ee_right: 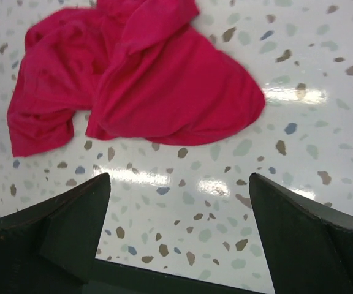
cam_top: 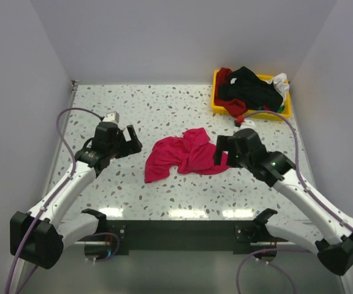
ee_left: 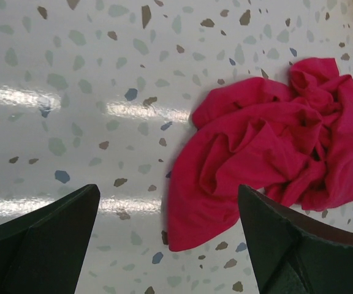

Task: Fold and stack the t-shirts
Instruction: Flatten the tshirt out

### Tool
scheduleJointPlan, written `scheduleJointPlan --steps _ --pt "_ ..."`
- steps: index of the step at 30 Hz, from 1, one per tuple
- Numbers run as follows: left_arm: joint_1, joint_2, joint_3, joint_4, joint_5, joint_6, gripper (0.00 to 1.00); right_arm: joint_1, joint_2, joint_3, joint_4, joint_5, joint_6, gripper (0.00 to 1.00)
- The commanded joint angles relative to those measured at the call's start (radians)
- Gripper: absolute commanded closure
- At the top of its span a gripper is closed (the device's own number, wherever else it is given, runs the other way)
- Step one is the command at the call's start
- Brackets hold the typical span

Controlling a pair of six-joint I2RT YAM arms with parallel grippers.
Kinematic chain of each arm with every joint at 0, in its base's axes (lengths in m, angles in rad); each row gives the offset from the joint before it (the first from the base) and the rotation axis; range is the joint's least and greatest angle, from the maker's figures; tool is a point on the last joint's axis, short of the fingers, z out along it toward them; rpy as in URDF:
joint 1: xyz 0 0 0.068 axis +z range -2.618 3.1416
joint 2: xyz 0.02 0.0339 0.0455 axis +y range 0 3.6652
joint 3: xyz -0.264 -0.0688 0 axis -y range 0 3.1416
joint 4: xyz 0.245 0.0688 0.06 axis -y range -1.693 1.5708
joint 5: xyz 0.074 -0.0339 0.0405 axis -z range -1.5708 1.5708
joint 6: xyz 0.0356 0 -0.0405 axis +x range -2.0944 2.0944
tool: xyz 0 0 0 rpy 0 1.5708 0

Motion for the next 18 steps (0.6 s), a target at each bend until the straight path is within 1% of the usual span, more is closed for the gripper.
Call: scheduleJointPlan --steps 1,2,4,6,8,10,13,18 --pt "-0.064 0.02 -0.045 0.096 0.067 -0.035 0.0 0.128 0.13 0.043 0.052 0.078 -0.003 0.01" --pt "-0.078 0.028 -0.057 0.109 0.089 -0.038 0.0 0.159 0.153 0.038 0.061 0.086 -0.003 0.01" --pt "-0.114 0.055 -0.092 0.124 0.113 -0.044 0.0 0.183 0.215 0.023 0.125 0.043 0.01 0.01" --pt "-0.14 0.086 -0.109 0.124 0.121 -0.05 0.0 0.217 0.271 -0.009 0.222 -0.021 0.049 0.01" --pt "-0.156 0.097 -0.138 0.119 0.112 -0.055 0.01 0.237 0.311 -0.022 0.269 -0.037 0.065 0.01" --pt "-0.177 0.107 -0.171 0.124 0.116 -0.057 0.04 0.243 0.363 -0.011 0.303 0.0 0.095 0.01" --pt "-0.211 0.124 -0.206 0.164 0.132 -0.077 0.05 0.252 0.431 0.017 0.342 0.044 0.131 0.03" --pt "-0.277 0.225 -0.199 0.24 0.11 -0.109 0.08 0.263 0.534 0.09 0.333 0.136 0.163 0.12"
